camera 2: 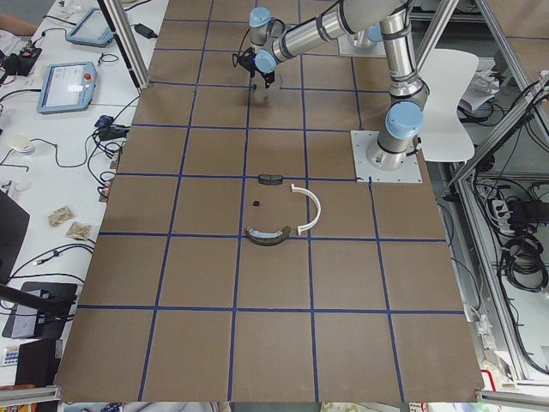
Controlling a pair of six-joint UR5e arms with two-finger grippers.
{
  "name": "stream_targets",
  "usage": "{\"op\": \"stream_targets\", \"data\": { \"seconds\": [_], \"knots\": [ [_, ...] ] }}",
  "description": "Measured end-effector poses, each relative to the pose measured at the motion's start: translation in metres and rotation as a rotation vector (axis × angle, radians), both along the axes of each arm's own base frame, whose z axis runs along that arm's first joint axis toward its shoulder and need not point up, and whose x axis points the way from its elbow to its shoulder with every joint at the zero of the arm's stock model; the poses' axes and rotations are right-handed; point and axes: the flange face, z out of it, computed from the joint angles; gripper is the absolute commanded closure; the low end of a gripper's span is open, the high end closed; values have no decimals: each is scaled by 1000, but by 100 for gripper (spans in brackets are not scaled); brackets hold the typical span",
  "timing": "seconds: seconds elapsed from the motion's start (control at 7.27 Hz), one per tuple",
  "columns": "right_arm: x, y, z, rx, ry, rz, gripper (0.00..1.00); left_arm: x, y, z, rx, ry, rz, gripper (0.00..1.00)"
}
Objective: Place bearing gear from tray to pile
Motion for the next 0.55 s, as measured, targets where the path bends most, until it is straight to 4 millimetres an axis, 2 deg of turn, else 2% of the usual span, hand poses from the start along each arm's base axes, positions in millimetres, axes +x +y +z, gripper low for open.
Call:
{"op": "stream_targets", "data": {
  "seconds": [0.55],
  "knots": [
    [-1,-4,0,-27,10,21,0,10,-8,-8,9,-4,14,28]
  ]
}}
